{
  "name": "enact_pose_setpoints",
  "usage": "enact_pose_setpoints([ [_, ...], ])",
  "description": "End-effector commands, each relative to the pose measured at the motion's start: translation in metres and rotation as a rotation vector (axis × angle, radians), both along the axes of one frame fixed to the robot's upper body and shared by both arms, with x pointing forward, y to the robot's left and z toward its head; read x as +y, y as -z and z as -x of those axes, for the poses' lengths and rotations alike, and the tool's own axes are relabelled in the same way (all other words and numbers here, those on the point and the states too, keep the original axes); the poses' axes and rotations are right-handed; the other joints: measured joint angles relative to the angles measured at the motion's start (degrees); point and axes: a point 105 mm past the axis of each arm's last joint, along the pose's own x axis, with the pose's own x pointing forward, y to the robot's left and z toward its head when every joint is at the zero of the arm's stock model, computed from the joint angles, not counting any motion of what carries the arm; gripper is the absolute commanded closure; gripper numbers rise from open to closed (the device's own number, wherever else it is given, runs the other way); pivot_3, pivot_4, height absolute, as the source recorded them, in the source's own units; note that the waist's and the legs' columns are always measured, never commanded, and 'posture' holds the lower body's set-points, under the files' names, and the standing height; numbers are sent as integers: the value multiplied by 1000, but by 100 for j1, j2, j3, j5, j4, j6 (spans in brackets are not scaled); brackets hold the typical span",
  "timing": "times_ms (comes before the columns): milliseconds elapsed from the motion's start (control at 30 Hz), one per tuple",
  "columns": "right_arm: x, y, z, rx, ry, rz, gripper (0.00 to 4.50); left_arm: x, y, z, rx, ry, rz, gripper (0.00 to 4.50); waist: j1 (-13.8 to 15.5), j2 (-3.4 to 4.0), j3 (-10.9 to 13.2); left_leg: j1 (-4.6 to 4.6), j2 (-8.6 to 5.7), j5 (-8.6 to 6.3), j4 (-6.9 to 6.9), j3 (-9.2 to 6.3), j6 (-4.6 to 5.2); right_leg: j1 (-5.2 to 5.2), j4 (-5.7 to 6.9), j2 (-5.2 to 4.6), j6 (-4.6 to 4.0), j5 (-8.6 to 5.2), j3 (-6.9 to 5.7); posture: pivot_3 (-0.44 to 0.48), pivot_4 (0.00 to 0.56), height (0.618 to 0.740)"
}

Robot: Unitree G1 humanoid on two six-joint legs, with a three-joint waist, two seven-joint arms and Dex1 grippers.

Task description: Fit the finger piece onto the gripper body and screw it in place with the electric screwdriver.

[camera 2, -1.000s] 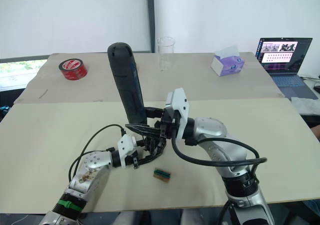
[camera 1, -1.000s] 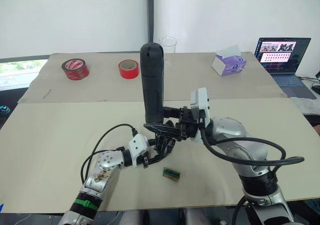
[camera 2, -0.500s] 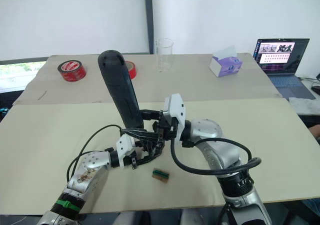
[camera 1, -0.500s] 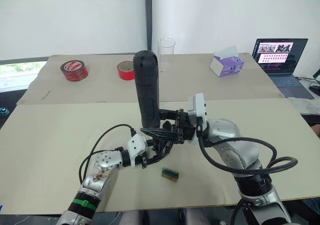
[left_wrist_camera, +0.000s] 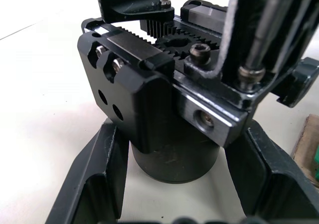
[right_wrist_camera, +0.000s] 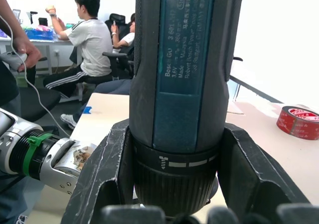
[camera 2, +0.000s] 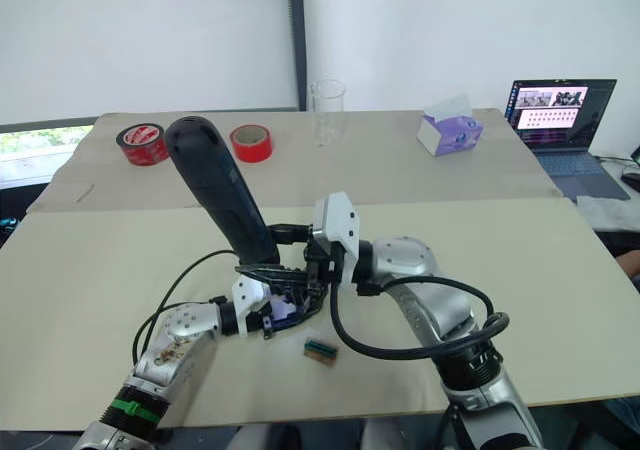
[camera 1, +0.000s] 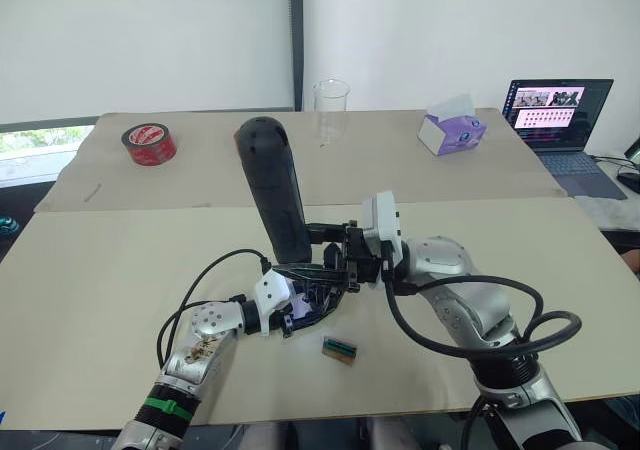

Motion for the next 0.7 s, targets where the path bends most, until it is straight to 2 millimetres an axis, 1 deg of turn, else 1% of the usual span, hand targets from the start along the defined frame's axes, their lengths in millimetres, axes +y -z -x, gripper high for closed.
enact_pose_setpoints([
  [33,-10,52,-20,191,113,182,2584,10,24,6,108,-23,-66,2242,5,-1,-5,1,0,0,0,0,0,0,0,-1,-1,0,-1,0,150,740],
  [233,-14,57,-23,213,130,191,2584,9,21,6,107,-30,-63,2242,8,3,-28,3,0,0,-5,0,-1,1,-4,-4,-3,-2,-2,0,150,740],
  [367,-14,52,-21,187,118,168,2584,9,20,6,109,-34,-62,2242,8,8,-34,3,0,0,-8,0,-1,0,-5,-4,-4,-3,-2,0,150,740],
  [567,-12,28,-17,101,74,86,2584,9,20,7,112,-40,-63,2242,6,9,-35,2,-1,0,-15,0,-1,-1,-11,-3,-4,-3,-3,0,150,740],
  [600,-12,17,-15,81,60,50,2584,10,20,7,111,-42,-64,2242,4,9,-34,0,-1,0,-16,1,-1,-2,-12,-2,-4,-3,-2,0,150,740],
  [667,-13,5,-13,60,45,10,2584,10,20,7,111,-44,-66,2242,6,8,-33,-3,-1,0,-17,2,0,-4,-12,-2,-3,-2,-2,0,150,740],
  [700,-14,-6,-10,27,28,-23,2584,10,20,6,110,-49,-68,2242,7,9,-32,-10,0,0,-17,2,-1,-7,-11,-2,-2,-2,-2,0,150,740],
])
